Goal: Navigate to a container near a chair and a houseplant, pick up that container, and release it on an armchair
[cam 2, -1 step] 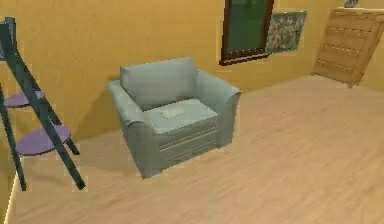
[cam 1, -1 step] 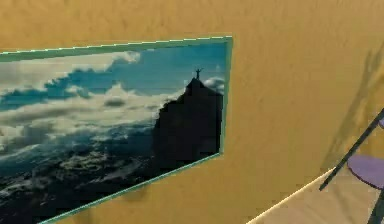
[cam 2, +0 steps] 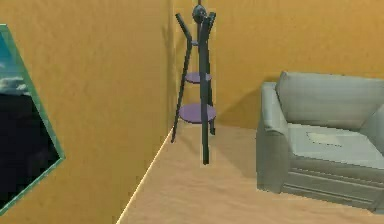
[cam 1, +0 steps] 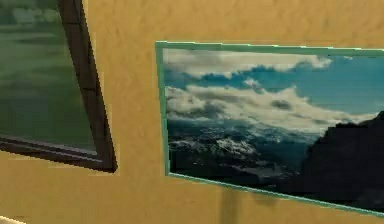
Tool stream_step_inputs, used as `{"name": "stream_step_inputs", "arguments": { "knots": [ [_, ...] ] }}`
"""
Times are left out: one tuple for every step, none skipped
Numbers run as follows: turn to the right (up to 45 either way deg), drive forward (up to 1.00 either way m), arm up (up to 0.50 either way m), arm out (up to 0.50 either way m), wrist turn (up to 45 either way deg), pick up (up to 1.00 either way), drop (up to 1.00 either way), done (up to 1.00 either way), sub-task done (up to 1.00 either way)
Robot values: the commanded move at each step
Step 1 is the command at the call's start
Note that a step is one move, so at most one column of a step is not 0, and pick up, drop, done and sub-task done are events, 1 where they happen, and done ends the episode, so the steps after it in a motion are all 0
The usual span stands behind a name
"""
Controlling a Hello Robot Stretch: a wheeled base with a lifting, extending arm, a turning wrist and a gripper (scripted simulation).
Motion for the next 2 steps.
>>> {"name": "stream_step_inputs", "arguments": {
  "knots": [
    [-45.0,0.0,0.0,0.0,0.0,0.0,0.0,0.0,0.0],
    [-45.0,0.0,0.0,0.0,0.0,0.0,0.0,0.0,0.0]
  ]
}}
